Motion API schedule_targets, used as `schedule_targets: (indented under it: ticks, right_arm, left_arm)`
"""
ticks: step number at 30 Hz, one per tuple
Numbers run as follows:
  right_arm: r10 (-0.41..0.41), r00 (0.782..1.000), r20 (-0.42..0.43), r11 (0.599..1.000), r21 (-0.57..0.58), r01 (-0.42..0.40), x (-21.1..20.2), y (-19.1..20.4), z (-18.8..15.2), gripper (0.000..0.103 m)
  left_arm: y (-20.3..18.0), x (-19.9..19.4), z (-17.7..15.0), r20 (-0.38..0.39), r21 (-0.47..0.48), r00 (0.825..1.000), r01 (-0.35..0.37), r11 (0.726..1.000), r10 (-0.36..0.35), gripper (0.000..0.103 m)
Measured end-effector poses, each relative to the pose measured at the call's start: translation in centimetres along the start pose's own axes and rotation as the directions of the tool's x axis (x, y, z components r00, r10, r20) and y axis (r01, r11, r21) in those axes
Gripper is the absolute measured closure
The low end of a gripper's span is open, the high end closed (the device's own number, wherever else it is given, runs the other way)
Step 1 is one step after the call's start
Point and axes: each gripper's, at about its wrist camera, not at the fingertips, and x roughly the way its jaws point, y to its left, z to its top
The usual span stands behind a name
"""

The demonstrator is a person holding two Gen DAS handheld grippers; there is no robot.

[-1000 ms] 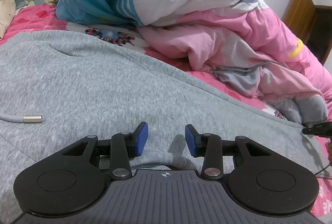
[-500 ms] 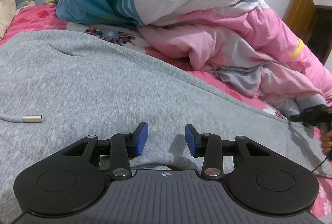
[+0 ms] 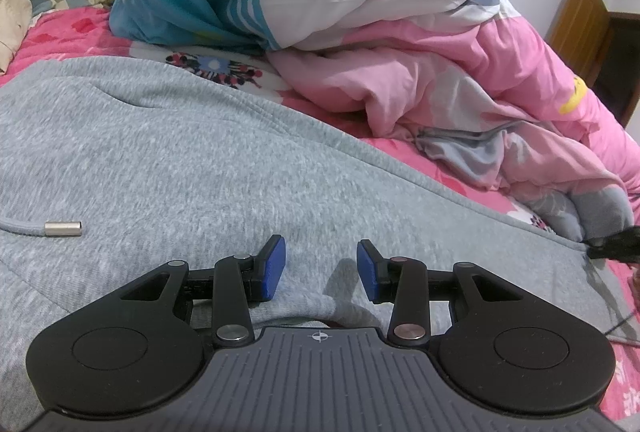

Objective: Fold clothes

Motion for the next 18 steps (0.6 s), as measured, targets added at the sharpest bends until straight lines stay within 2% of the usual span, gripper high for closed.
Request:
schedule_targets:
  ticks: [2,4,5,6,7,8,9,11,12,14,16,17,18]
  right_arm:
    - [0.129,0.991,-0.038,0.991,-0.041,-0.13,-1.8,0.4,-2.1,0.102]
    - [0.174,0.978,-0.117,0.976,-0.114,-0.187,-1.9,2.1,-4.4,0.103]
    - [0.167,0.976,-0.14,0.97,-0.153,-0.188,-1.6,2.6,-5.2,0.103]
    - [0.114,0.986,-0.118,0.974,-0.184,-0.135,-0.7,2.0,-5.2,0.103]
    - [0.077,0.994,-0.081,0.982,-0.164,-0.09,0.2,0.4,-4.6,0.103]
    - [0.032,0.998,-0.049,0.995,-0.098,-0.037,0.9,-1.9,-3.4,0.103]
    - [-0.052,0.998,-0.025,0.998,-0.027,0.052,1.3,-4.0,-2.4,0.103]
    - [-0.239,0.971,0.0,0.97,0.054,0.239,1.1,-6.7,-0.9,0.103]
    - [-0.268,0.963,0.004,0.961,0.067,0.268,0.3,-7.3,-0.7,0.103]
    - [-0.205,0.979,0.018,0.975,0.09,0.203,-1.9,-7.3,-1.2,0.102]
    - [-0.03,1.0,0.004,0.997,0.066,0.03,-3.1,-5.3,-2.6,0.102]
    - [0.056,0.998,-0.026,0.998,0.026,-0.055,-2.8,-3.3,-3.2,0.102]
    - [0.148,0.987,-0.064,0.989,-0.005,-0.148,-2.4,-1.1,-3.6,0.102]
  left_arm:
    - [0.0,0.0,0.0,-0.001,0.001,1.0,-0.001,1.0,0.001,0.064]
    - [0.0,0.0,0.0,-0.001,0.002,1.0,-0.002,1.0,0.002,0.064]
    - [-0.1,0.0,0.0,-0.001,0.003,1.0,-0.003,1.0,0.003,0.064]
    - [0.0,0.0,-0.1,0.0,0.003,1.0,-0.003,1.0,0.003,0.064]
    - [0.0,0.0,-0.1,0.0,0.003,1.0,-0.002,1.0,0.002,0.064]
    - [0.0,0.0,-0.1,0.001,0.002,1.0,-0.002,1.0,0.002,0.064]
    - [0.1,0.0,-0.1,0.002,0.001,1.0,-0.001,1.0,0.001,0.064]
    - [0.1,0.0,-0.1,0.002,-0.001,1.0,-0.001,1.0,0.001,0.064]
    - [0.0,0.0,-0.1,0.002,-0.002,1.0,-0.001,1.0,0.001,0.064]
    - [0.0,0.0,-0.1,0.002,0.0,1.0,-0.002,1.0,0.002,0.064]
    - [-0.1,0.1,-0.1,0.002,0.003,1.0,-0.004,1.0,0.004,0.064]
    - [-0.1,0.1,-0.1,0.001,0.004,1.0,-0.005,1.0,0.005,0.064]
    - [-0.2,0.1,-0.1,0.001,0.006,1.0,-0.007,1.0,0.007,0.064]
